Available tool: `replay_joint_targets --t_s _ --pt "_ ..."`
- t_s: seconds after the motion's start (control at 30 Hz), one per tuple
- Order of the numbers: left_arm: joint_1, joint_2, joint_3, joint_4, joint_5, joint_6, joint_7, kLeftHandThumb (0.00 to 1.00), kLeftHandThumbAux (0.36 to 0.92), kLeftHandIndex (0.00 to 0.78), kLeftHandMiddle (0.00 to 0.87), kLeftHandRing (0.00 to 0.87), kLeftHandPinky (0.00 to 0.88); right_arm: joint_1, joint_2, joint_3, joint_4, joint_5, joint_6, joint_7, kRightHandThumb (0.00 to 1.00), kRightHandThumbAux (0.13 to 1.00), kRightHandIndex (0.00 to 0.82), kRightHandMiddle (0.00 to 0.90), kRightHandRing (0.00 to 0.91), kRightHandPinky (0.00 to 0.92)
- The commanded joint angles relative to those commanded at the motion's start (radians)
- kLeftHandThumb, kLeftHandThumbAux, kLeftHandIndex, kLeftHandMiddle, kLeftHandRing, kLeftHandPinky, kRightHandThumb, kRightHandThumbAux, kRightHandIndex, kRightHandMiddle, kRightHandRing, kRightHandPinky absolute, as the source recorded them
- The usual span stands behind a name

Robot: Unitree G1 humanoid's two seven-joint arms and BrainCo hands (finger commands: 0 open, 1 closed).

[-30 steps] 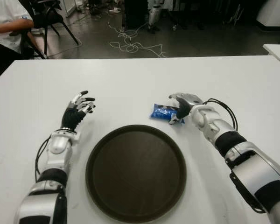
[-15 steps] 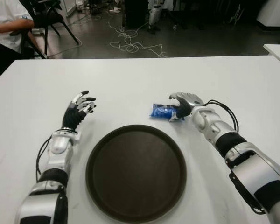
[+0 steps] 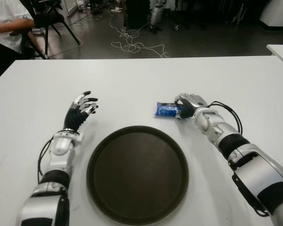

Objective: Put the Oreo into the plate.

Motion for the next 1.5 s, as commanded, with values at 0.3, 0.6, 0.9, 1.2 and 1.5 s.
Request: replay_joint_targets --t_s 0.3,0.6,0.9,1.2,1.5 --pt "0.010 0.000 -0.010 -0.024 0.005 0.007 0.012 0.246 0.644 0.160 0.307 0.334 0.370 0.006 -0.010 -0.008 -0.027 0.009 0.008 0.022 0.256 0.806 0.591 0.725 0.726 0.676" --pt "0.018 -0.004 -0.010 -0.037 0.006 -0.004 0.015 0.266 0.634 0.154 0.307 0.342 0.388 0.014 -0.022 -0.012 -0.057 0.011 0.008 0.043 0.215 0.819 0.606 0.732 0.737 0.701" --pt "0.023 -0.007 -0.008 -0.043 0.005 -0.003 0.020 0.286 0.635 0.159 0.315 0.346 0.388 0.031 -0.035 -0.020 -0.103 0.016 0.005 0.060 0.192 0.837 0.609 0.726 0.728 0.710" --pt "0.025 -0.008 -0.005 -0.047 -0.005 0.000 0.007 0.275 0.644 0.155 0.307 0.341 0.390 0.043 -0.042 -0.029 -0.136 0.014 0.010 0.082 0.171 0.853 0.604 0.717 0.721 0.702" --pt "0.022 -0.005 -0.010 -0.041 0.009 -0.006 0.021 0.261 0.644 0.156 0.308 0.346 0.391 0.047 -0.055 -0.021 -0.160 -0.004 0.011 0.097 0.274 0.822 0.614 0.735 0.736 0.695"
